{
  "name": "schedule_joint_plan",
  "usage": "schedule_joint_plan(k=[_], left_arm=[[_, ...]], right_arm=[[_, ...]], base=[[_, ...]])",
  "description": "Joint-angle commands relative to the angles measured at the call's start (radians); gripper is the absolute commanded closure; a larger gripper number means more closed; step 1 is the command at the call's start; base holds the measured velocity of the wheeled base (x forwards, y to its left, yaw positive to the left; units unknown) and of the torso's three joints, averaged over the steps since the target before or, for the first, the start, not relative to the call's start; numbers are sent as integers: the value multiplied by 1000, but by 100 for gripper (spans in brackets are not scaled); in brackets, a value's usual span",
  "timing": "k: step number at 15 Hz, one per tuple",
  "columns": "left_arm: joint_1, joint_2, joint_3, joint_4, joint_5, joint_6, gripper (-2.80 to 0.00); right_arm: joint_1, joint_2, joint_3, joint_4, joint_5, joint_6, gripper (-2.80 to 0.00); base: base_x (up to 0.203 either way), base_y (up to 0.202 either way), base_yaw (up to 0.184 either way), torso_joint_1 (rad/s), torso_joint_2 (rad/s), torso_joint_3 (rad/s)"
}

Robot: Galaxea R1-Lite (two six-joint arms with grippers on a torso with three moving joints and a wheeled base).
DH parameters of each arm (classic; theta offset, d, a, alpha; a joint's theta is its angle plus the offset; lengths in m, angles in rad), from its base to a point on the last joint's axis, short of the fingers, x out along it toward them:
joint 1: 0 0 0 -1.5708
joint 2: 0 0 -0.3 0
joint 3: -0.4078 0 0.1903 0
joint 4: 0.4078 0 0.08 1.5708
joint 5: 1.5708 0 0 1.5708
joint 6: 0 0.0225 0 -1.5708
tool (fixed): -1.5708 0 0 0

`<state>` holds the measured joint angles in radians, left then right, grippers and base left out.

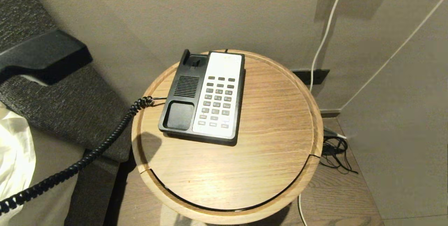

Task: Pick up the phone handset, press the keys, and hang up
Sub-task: Dial the number

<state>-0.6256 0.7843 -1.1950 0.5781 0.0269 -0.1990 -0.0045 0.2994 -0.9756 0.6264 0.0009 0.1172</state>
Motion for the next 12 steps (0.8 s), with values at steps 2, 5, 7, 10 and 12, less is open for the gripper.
schedule_joint_plan(k=[2,5,7,10,12], left_arm=[[43,-16,13,-2,-47,-33,0],[98,8,11,-38,-114,-71,0],[102,7,48,-41,-139,-97,0],[104,4,81,-41,-140,-148,0],[104,12,95,-41,-142,-152,0]], right_arm=[[5,524,-390,183,36,56,0],[61,851,-568,246,77,94,0],[197,993,-625,265,94,157,0],[434,1117,-673,225,106,369,0],[586,1175,-694,173,104,455,0]], base=[[0,0,0,0,0,0],[0,0,0,0,0,0],[0,0,0,0,0,0],[0,0,0,0,0,0],[0,0,0,0,0,0]])
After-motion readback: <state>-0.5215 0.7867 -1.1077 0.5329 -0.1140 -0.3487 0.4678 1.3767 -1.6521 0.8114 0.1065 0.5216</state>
